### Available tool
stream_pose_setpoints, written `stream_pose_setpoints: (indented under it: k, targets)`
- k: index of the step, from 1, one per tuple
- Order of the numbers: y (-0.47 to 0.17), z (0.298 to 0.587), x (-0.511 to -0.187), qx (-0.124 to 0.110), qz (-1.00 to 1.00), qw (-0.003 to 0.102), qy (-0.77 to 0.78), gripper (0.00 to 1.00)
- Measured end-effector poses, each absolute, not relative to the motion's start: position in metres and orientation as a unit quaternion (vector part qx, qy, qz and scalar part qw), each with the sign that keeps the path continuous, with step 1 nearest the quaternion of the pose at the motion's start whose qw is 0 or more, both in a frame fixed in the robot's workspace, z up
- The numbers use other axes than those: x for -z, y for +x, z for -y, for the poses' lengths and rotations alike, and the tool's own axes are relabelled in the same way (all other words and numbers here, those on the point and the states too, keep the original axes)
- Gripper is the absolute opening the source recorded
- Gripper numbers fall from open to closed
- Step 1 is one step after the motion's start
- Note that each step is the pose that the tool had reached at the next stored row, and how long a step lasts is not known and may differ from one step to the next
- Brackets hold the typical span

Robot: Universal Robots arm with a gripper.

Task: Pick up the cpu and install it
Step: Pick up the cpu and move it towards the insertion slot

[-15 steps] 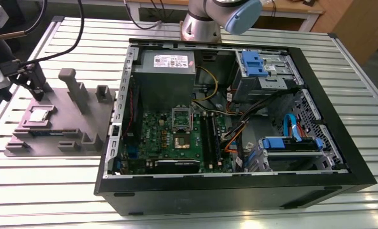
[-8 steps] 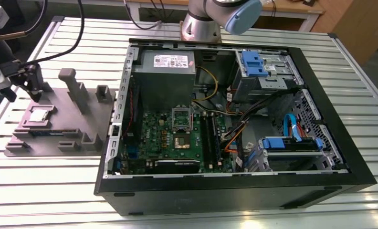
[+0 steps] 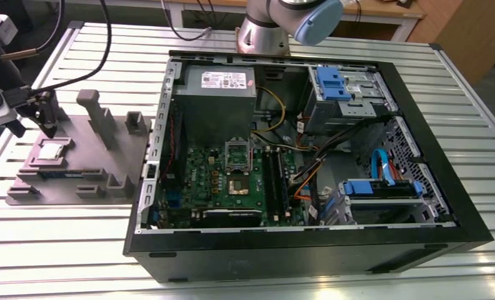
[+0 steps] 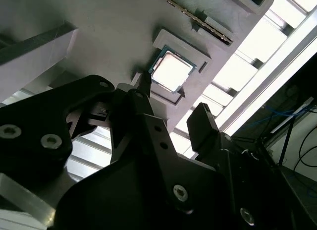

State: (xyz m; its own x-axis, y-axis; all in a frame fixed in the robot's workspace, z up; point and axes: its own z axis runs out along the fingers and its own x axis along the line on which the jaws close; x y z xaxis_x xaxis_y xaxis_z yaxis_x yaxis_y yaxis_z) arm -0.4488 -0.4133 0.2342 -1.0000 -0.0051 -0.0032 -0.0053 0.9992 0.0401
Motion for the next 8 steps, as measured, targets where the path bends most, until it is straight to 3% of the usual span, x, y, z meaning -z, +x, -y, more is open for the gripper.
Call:
stream_pose_setpoints:
  k: [8]
  targets:
    - [-0.4488, 0.4134, -0.2313, -0.017, -1.0, 0.002, 0.0, 0.56]
